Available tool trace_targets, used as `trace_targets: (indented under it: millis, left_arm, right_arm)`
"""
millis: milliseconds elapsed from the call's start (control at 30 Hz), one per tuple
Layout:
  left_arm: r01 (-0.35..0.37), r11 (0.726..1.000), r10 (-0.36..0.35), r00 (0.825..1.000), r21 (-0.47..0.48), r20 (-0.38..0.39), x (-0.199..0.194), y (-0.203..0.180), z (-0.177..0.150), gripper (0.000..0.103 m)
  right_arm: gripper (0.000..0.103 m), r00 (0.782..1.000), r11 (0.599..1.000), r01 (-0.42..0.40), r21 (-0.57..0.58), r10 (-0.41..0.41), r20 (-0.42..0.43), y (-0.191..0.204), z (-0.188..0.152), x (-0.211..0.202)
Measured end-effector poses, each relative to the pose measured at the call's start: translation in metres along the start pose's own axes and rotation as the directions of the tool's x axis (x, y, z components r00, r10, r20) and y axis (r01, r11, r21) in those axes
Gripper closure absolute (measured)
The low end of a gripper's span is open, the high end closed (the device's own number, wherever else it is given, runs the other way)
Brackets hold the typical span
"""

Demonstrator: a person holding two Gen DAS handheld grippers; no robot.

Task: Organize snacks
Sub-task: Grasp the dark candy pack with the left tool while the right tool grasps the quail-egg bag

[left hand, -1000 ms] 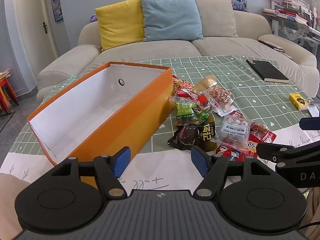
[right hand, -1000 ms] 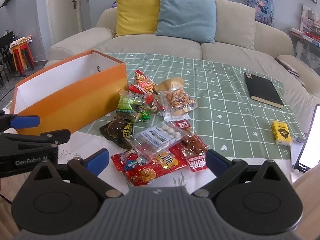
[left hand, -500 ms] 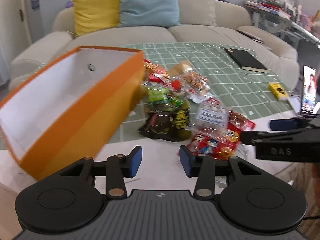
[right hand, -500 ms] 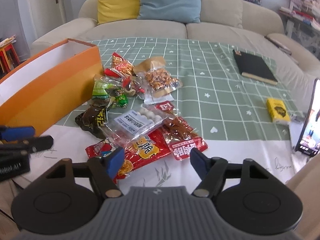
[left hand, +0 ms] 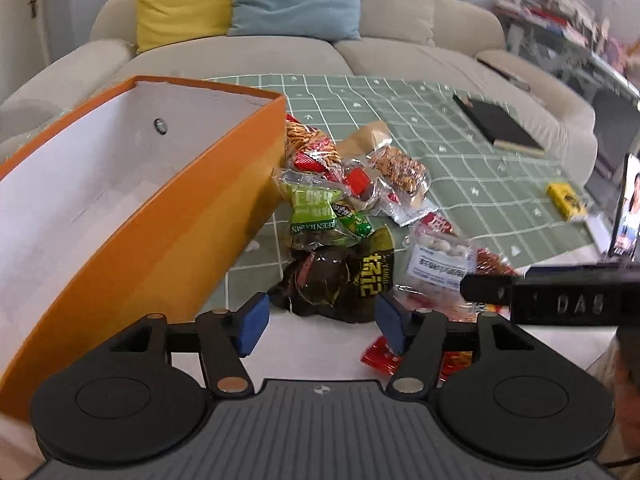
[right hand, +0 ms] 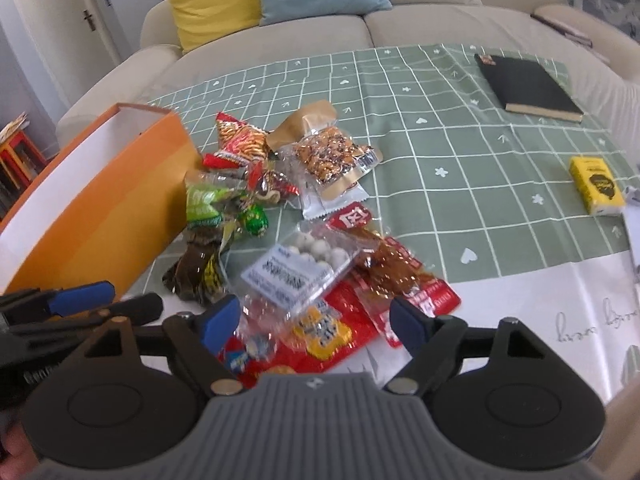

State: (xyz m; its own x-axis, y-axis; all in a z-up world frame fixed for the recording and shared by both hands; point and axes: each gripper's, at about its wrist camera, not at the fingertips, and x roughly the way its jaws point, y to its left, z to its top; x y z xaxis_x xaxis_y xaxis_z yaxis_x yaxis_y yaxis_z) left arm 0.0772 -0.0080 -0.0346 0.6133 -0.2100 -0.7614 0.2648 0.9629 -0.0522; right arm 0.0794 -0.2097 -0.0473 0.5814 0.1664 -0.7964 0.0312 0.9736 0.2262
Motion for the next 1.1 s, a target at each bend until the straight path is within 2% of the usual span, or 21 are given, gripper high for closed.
trace_targets:
  millis: [67,167,367,633,833,900,933,1000,1033,1100]
  left_arm:
    - [-0.010,1.000,0.010,1.000,0.015,-0.010,0.009,0.000,0.003,0.032]
    - [0.006,1.000,-0.006,1.000,-0.010,-0.028,0.022,0.005,0.007,0.032]
    - [0.016,1.000,-0.017,1.000,-0.015,-0.024,0.042,0.011,0.016,0.032]
    - [0.048,0.998,-0.049,0.998,-0.037,-0.039,0.062,0.015,0.014,0.032]
    - [0.077,0.993,-0.083,0.995,-0.094,-0.055,0.069,0.020,0.010,0.032]
    - [0.090,0.991,-0.095,0.994,-0.098,-0.055,0.070,0.020,0.009,0.037]
    - [0.092,0.992,-0.096,0.994,-0.083,-0.052,0.069,0.018,0.009,0.039]
    - [0.105,0.993,-0.108,0.993,-0.052,-0.049,0.068,0.012,0.008,0.053]
    - [0.114,0.993,-0.116,0.992,-0.042,-0.047,0.068,0.009,0.007,0.057]
    - [0.110,0.993,-0.111,0.993,-0.030,-0.045,0.067,0.006,0.006,0.060]
  right_arm:
    - [0.023,1.000,1.000,0.001,0.025,-0.001,-0.013,-0.001,0.006,0.009]
    - [0.023,0.999,0.998,-0.001,0.057,0.003,-0.032,-0.002,0.012,0.021]
    - [0.023,0.998,0.998,-0.006,0.068,0.010,-0.059,-0.004,0.013,0.040]
    - [0.022,1.000,1.000,-0.008,0.017,0.008,-0.025,0.000,0.015,0.048]
    - [0.022,1.000,1.000,-0.007,0.004,0.007,-0.007,0.000,0.015,0.051]
    - [0.024,1.000,1.000,-0.004,-0.003,0.004,-0.001,0.000,0.015,0.052]
    - [0.030,1.000,1.000,-0.005,-0.006,0.005,0.004,0.000,0.014,0.051]
    - [0.043,1.000,1.000,-0.017,-0.012,0.017,0.017,0.001,0.013,0.049]
    - [0.054,0.999,0.999,-0.040,-0.007,0.040,0.012,0.002,0.014,0.049]
    - [0.062,0.999,0.999,-0.052,0.007,0.052,0.010,0.001,0.013,0.049]
